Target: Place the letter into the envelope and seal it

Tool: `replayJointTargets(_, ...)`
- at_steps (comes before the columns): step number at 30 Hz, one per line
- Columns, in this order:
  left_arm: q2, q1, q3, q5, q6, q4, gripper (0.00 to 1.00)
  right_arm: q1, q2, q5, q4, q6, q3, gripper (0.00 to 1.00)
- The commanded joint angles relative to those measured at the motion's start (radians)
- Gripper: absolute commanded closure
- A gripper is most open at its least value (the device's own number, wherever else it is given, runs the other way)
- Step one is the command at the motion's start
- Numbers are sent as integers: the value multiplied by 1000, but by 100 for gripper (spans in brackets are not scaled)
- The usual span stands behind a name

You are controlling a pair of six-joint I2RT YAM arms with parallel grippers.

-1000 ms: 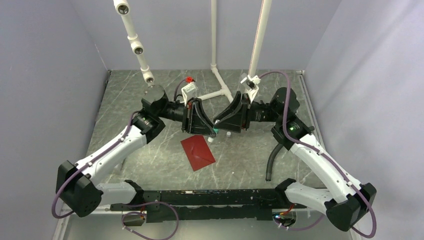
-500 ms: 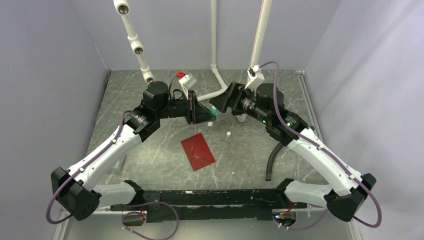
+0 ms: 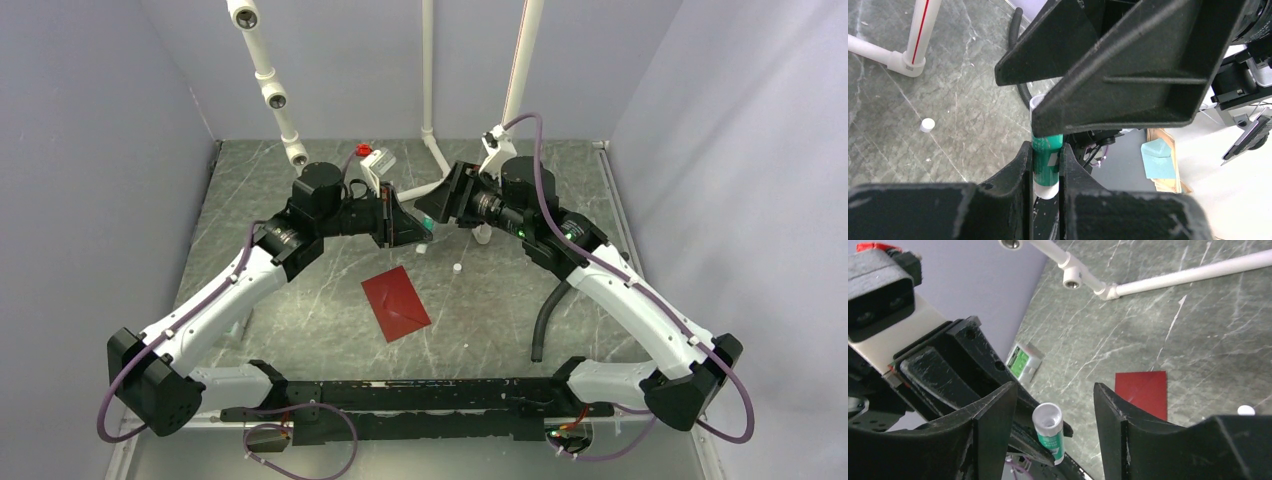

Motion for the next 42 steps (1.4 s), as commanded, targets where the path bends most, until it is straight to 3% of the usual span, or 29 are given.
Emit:
replayJointTargets(1,-3,4,19,1,-38,28,97,3,-3,-88,13,-2,40,41)
replayJointTargets(11,-15,37,18,128,-104,60,97,-54,-59,-209,100,7,-34,100)
replayJointTargets(14,-21,49,-6,253,-130,123,98,-124,-111,-362,261,-9,-126,100)
replayJointTargets(18,-14,49,-23,432,-173,251,98,-195,-174,-731,660,9,-270,100)
replayJointTargets(23,5,49,-35,605,-262,444,97,-193,-129,-981,701,-65,-214,100)
replayJointTargets(27,36,44,-63,721,-383,687,98,-170,-133,-1155,931,19,-224,100)
replayJointTargets(30,56,43,-59,734,-441,777,98,-163,-138,-1063,593,-171,-113,100)
replayJointTargets(31,58,45,-44,721,-406,733,98,-162,-139,-921,476,-222,-86,88)
replayJointTargets(33,52,45,-1,652,-261,527,97,-163,-138,-623,326,-218,-62,45)
replayJointTargets(34,44,45,29,593,-159,393,98,-163,-135,-458,262,-188,-56,34)
replayJointTargets(36,29,46,75,387,-5,168,98,-163,-132,-265,186,-128,-59,26)
replayJointTargets(38,26,45,101,210,61,34,98,-161,-133,-160,166,-36,-83,25)
replayJointTargets(40,27,46,104,127,69,11,98,-150,-117,-134,164,15,-93,25)
replayJointTargets(42,34,46,78,147,36,69,98,-125,-90,-129,140,30,-74,27)
